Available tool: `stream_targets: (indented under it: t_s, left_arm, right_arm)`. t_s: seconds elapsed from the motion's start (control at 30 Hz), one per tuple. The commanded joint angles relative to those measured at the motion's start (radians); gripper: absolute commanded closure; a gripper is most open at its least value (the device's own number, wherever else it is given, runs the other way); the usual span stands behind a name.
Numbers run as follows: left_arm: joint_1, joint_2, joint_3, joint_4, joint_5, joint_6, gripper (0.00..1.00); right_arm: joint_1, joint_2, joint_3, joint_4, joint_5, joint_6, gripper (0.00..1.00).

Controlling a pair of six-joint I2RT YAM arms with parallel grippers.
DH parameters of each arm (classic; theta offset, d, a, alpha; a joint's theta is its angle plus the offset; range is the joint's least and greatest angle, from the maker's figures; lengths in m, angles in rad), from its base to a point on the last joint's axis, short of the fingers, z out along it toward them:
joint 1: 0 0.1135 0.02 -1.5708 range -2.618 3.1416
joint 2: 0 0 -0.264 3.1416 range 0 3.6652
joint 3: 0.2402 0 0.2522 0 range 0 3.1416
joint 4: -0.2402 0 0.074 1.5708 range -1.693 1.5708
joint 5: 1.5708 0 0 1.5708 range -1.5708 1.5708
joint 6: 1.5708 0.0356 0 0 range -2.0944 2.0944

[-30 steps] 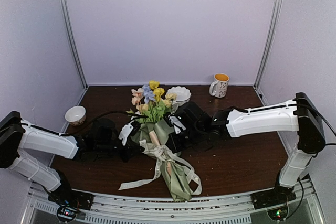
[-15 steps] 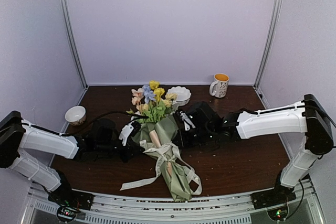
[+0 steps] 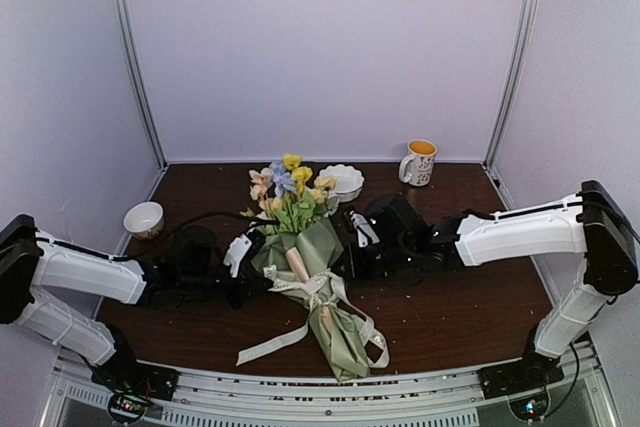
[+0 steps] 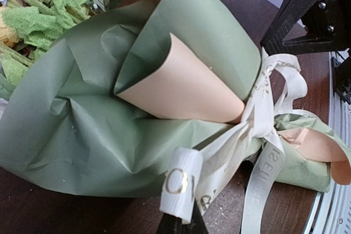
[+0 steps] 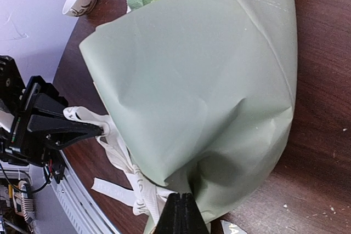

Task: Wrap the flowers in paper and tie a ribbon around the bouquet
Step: Cross the half-tied ribbon over the folded bouquet.

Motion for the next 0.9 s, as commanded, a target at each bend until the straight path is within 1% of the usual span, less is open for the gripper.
stream_targets:
  t_s: [0.0, 0.1, 0.2, 0.33, 0.43, 0.57, 0.7, 0.77, 0.87]
  left_arm:
    - [0.004, 0.021, -0.003, 0.016, 0.017, 0.018, 1.00]
    - [0.005, 0.047, 0.010, 0.024, 0.034, 0.012, 1.00]
    - [0.004, 0.065, 0.017, 0.045, 0.063, 0.004, 1.00]
    - [0.005, 0.073, 0.023, 0.046, 0.066, 0.004, 1.00]
    - [0.005, 0.076, 0.022, 0.050, 0.070, 0.003, 1.00]
    - [0.005, 0.080, 0.027, 0.046, 0.070, 0.002, 1.00]
    - [0.005, 0.080, 0.033, 0.040, 0.080, 0.003, 1.00]
    - [0.004, 0.078, 0.034, 0.037, 0.078, 0.006, 1.00]
    - [0.005, 0.075, 0.040, 0.027, 0.076, 0.011, 1.00]
  right_arm:
    - [0.004, 0.024, -0.005, 0.065, -0.080, 0.006, 0.97]
    - [0.004, 0.029, 0.001, 0.061, -0.102, -0.004, 0.94]
    - [0.008, 0.040, 0.016, 0.029, -0.153, -0.031, 0.88]
    - [0.016, 0.041, 0.028, -0.029, -0.161, -0.075, 0.79]
    - [0.030, 0.047, 0.047, -0.055, -0.199, -0.117, 0.74]
    - [0.049, 0.058, 0.083, -0.104, -0.219, -0.178, 0.74]
    - [0.053, 0.066, 0.108, -0.106, -0.267, -0.221, 0.73]
    - [0.055, 0.086, 0.141, -0.152, -0.268, -0.262, 0.73]
    - [0.056, 0.111, 0.188, -0.243, -0.230, -0.328, 0.76]
